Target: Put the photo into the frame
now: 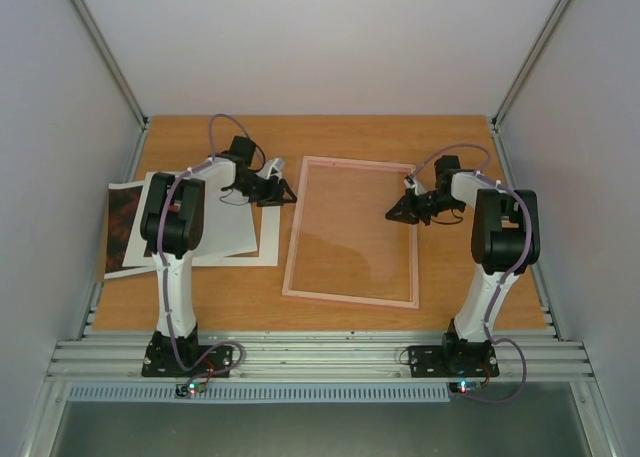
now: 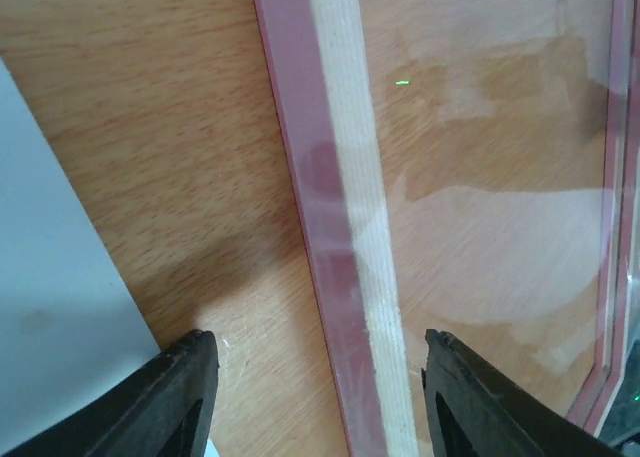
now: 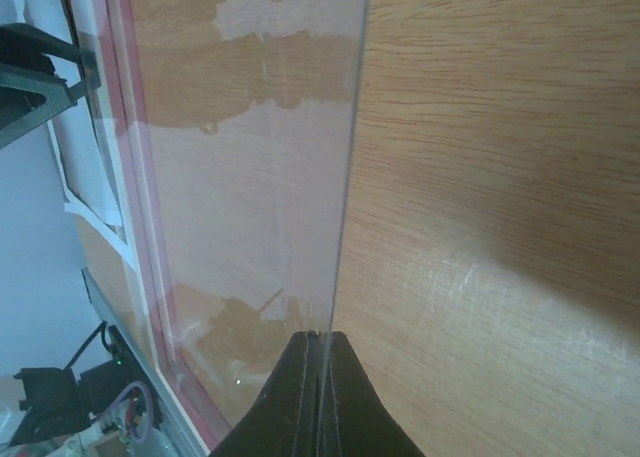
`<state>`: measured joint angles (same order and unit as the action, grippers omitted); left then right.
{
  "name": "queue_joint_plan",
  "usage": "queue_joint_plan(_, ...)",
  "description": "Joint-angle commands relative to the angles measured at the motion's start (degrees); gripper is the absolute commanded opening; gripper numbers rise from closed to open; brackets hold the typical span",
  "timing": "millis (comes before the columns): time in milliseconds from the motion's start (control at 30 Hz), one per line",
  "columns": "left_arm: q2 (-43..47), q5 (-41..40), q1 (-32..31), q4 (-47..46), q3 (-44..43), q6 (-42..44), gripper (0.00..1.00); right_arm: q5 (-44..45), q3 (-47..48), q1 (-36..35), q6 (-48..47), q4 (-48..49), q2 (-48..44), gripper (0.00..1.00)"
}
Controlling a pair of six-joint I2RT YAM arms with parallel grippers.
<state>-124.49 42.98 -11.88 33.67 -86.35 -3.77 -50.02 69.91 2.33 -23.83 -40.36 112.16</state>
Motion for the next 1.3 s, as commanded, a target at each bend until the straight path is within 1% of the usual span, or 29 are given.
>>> queue_joint_plan(0,0.31,-2.78,-0.24,0.41,-0.95,0.43,0.59,1.86,-0.39,0.16,-2.92,-0.91,-2.85,0.01)
queue_joint_plan(67,0.17,-3.03,-0.21,0.46,-1.25,0.31,0.62,2.25,-0.30,0.20,-3.49,-1.39,-2.96,0.01)
queue_joint_plan(200,0.14,-3.62,-0.17,0.32,-1.54,0.13,0.64,3.05,-0.12,0.30,-4.42,-2.24,-3.08,0.01)
queue_joint_plan(1267,-0.50,-5.28,-0.16,0.12,-2.45,-0.29,0.66,5.02,-0.11,2.33,-4.55,-3.15,-3.75,0.01)
